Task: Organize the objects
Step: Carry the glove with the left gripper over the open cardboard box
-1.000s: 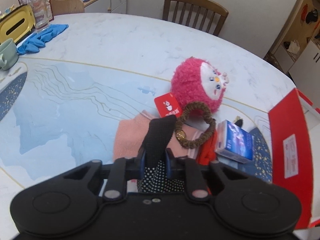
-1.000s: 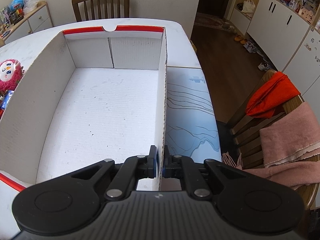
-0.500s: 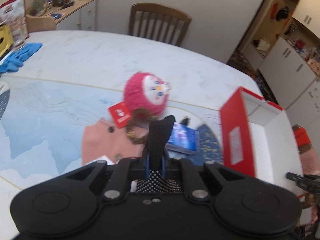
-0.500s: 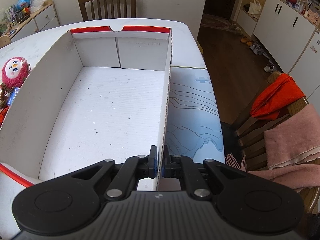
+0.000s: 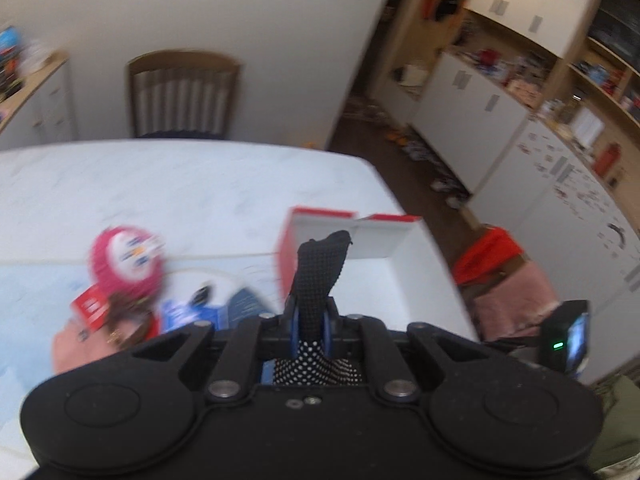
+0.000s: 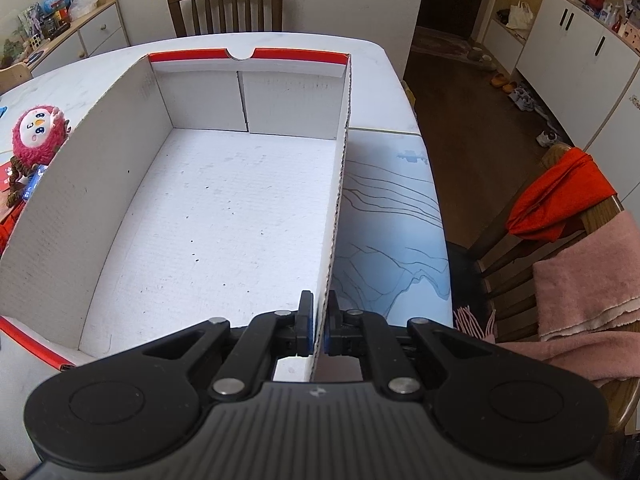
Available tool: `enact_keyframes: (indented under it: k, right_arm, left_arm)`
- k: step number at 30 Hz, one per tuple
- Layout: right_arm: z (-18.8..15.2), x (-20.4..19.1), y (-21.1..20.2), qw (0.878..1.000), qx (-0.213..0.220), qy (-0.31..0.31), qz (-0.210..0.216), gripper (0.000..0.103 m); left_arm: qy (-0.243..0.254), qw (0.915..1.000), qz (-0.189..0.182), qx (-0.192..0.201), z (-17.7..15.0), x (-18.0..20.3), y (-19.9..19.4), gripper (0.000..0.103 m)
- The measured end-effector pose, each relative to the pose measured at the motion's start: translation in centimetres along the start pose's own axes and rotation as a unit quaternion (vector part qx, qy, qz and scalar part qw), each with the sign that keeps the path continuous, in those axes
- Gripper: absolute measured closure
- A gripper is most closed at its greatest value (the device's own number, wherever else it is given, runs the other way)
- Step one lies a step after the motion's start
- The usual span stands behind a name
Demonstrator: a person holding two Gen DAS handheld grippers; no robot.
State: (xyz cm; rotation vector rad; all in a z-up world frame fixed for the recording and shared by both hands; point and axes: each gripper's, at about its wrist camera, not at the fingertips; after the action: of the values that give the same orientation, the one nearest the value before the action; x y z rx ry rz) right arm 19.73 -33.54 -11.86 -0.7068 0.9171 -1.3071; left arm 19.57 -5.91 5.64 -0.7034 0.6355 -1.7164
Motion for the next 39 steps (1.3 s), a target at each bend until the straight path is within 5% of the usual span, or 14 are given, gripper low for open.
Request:
enact_keyframes:
  k: [15,28,39]
  right_arm:
    - [0.5,0.5,0.3,1.0,-0.005,-0.003,0.005,0.099]
    - [0.3,0.8,0.5,1.0,-0.014,0.01,0.014,0.099]
    - [0.5,0.8,0.6,1.0,-0.015,0.01,0.015,0.099]
  left_arm:
    - [0.101,0.9912,-0.034,-0.078,1.0,7.8,11.9,0.094]
    - [0.161,0.9751,-0.019,-0.152,-0.9,9.4,20.4,0.093]
    - [0.159,0.9659,-0.022,-0.203,-2.4,8.7,23.5,0.079]
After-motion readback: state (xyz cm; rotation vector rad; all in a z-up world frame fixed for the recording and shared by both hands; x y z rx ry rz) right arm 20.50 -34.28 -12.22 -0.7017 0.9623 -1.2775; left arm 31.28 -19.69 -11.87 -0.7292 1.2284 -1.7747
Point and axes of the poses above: each gripper's, at about its wrist camera, not at the fingertips, and y roughly the way its jaws point, x to its right, z to its top, and after that the axes turned 11 degrees about y, right-handed
